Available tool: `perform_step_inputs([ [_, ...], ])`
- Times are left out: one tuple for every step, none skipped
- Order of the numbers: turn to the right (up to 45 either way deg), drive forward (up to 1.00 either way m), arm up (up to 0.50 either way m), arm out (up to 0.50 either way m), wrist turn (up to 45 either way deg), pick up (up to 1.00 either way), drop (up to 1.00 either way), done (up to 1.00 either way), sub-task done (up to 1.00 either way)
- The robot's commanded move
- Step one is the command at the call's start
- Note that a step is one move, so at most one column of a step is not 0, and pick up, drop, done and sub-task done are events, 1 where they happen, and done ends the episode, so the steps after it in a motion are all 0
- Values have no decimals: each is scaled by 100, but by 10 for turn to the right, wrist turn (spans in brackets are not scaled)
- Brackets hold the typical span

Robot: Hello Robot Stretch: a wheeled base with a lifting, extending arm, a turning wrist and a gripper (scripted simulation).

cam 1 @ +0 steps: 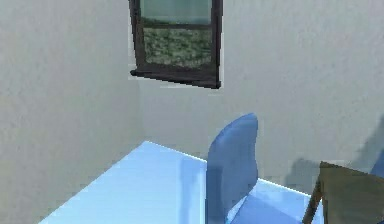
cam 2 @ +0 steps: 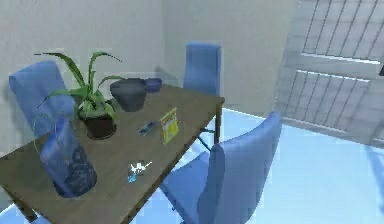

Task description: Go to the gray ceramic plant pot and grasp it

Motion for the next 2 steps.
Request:
perform_step_inputs([
  [-300,0,0,0,0,0,0,0,0],
  [0,90,0,0,0,0,0,0,0],
])
